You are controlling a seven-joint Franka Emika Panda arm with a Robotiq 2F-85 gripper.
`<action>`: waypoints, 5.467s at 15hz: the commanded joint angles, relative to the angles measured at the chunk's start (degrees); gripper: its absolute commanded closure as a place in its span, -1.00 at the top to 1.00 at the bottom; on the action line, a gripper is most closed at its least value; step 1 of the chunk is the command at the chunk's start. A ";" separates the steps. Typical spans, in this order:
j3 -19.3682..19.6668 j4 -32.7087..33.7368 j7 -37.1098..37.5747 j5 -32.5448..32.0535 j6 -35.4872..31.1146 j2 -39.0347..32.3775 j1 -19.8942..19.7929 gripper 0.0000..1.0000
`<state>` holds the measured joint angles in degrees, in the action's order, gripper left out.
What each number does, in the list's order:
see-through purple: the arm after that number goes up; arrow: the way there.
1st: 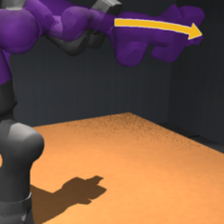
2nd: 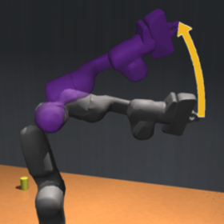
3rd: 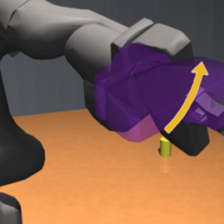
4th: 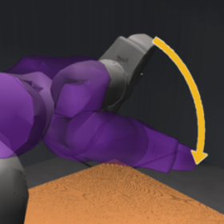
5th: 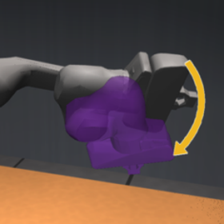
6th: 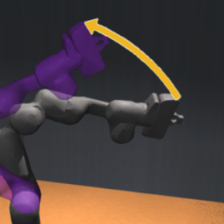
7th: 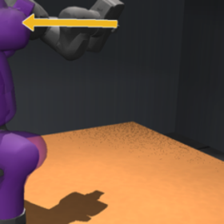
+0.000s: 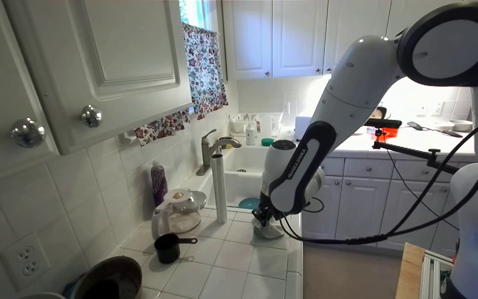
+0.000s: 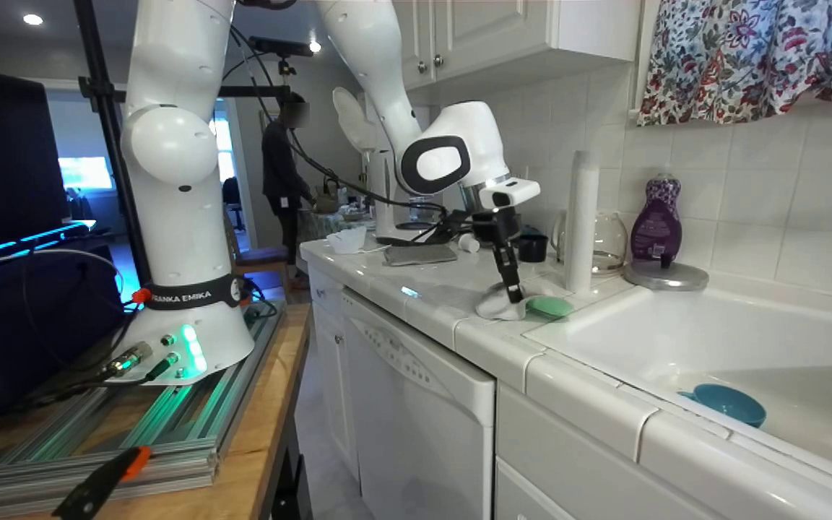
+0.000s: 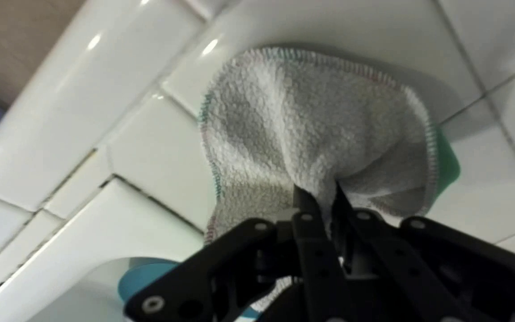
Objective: Use the white towel to clean the surface
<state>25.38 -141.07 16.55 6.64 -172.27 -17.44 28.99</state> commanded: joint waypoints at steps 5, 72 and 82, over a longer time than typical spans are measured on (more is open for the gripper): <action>-17.05 1.32 -3.84 -7.20 -3.00 -1.97 -5.85 -0.95; -20.73 -3.84 -35.13 8.62 -29.32 -6.17 -13.16 -0.95; -20.28 7.58 -35.13 0.20 -22.32 -11.81 -5.21 -0.95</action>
<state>3.50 -137.60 -20.36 11.59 -196.84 -26.42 22.68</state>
